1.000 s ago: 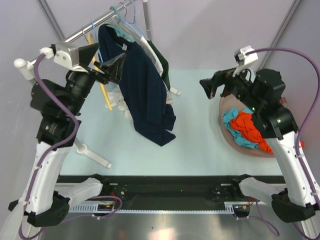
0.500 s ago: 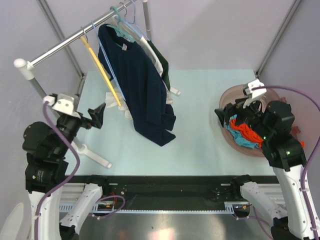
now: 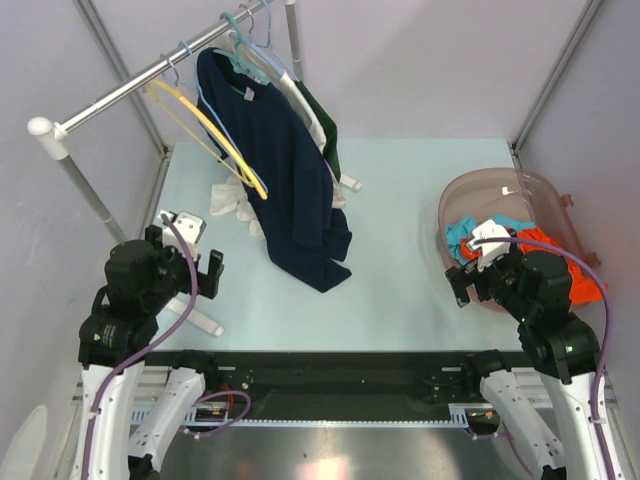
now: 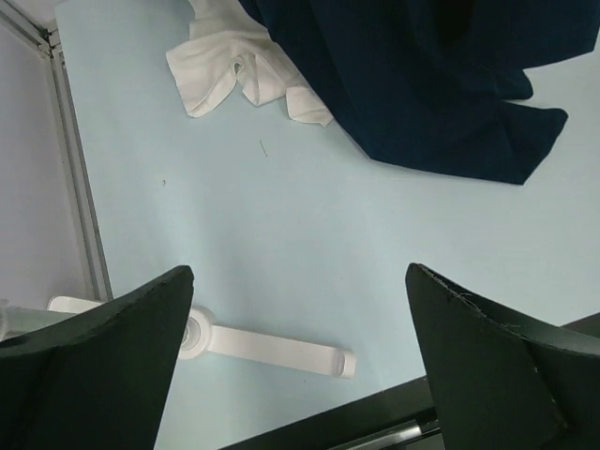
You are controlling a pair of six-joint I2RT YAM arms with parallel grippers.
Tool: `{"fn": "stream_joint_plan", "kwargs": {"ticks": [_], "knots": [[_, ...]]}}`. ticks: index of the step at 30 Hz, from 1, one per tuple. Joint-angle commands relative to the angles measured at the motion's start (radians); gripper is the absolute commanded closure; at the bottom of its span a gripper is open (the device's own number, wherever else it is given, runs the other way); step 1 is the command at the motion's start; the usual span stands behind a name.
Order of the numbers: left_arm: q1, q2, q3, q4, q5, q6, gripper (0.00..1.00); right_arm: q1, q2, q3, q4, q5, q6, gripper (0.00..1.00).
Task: Place the t-shirt on the hanger
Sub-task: Reset both arms
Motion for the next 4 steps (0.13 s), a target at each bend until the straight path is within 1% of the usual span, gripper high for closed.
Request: {"fn": "stream_joint_plan", "kwargs": {"ticks": [1, 4], "knots": [[0.010, -0.009, 0.008, 0.008, -0.056, 0.023, 0.00, -0.025, -0.027, 0.006, 0.016, 0.048, -0.060, 0.00], [0.010, -0.004, 0.049, 0.036, -0.101, 0.004, 0.00, -0.026, -0.024, 0.019, 0.018, 0.064, -0.085, 0.00]]}}
